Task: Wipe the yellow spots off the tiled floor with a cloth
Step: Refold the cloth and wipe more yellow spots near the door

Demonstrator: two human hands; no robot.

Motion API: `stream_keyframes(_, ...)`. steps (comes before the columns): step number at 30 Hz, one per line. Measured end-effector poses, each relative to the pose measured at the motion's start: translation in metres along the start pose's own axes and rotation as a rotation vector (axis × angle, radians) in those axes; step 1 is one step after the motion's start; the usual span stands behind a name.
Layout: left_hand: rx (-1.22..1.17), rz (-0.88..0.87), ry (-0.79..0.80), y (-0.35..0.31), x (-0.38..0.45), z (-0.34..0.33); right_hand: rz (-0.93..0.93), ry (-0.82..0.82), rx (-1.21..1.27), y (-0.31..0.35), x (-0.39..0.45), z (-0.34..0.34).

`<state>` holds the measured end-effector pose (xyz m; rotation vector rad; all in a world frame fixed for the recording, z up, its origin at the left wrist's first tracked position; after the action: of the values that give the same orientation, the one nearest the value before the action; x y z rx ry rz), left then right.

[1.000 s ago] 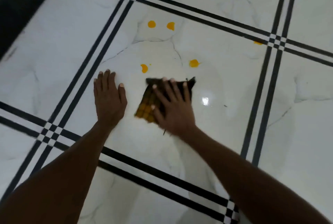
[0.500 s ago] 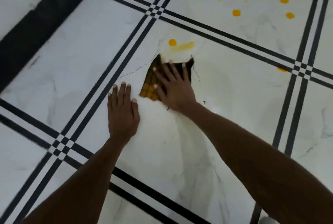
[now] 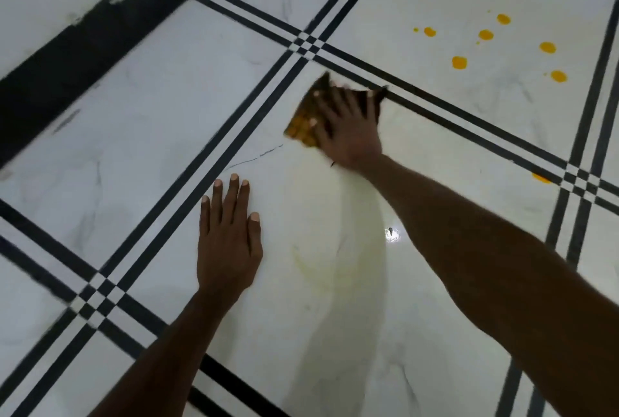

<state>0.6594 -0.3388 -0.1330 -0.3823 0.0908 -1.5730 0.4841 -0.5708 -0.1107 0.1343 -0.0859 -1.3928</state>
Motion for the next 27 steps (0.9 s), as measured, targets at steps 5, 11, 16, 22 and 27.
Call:
stream_keyframes(5,-0.014,-0.001,0.01,-0.001,0.001,0.001,0.644,0.082,-0.075,-0.033,-0.106,-0.002)
stream_keyframes(11,-0.032,0.019,0.014,0.0,0.001,0.001,-0.205,-0.036,0.037,-0.066,0.027,0.005)
stream_keyframes(16,-0.128,0.05,-0.026,0.004,0.0,0.005,0.322,-0.054,0.067,0.068,-0.084,-0.011)
stream_keyframes(22,-0.119,0.014,-0.011,0.001,-0.003,0.006,0.555,0.189,-0.031,-0.061,-0.278,0.001)
stream_keyframes(27,-0.046,0.021,-0.023,-0.002,0.0,0.004,-0.108,0.0,-0.02,-0.148,-0.114,0.018)
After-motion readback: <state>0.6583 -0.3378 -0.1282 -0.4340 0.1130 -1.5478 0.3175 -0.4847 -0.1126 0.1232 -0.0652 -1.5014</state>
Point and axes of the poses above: each hand's wrist, its own x-axis towards the middle knuckle, its own z-axis out of the back of the hand, y = z × x, the point moved 7 cm from there along x, towards the middle knuckle, and after that the axes turned 13 degrees about -z, right-handed, at the moved point
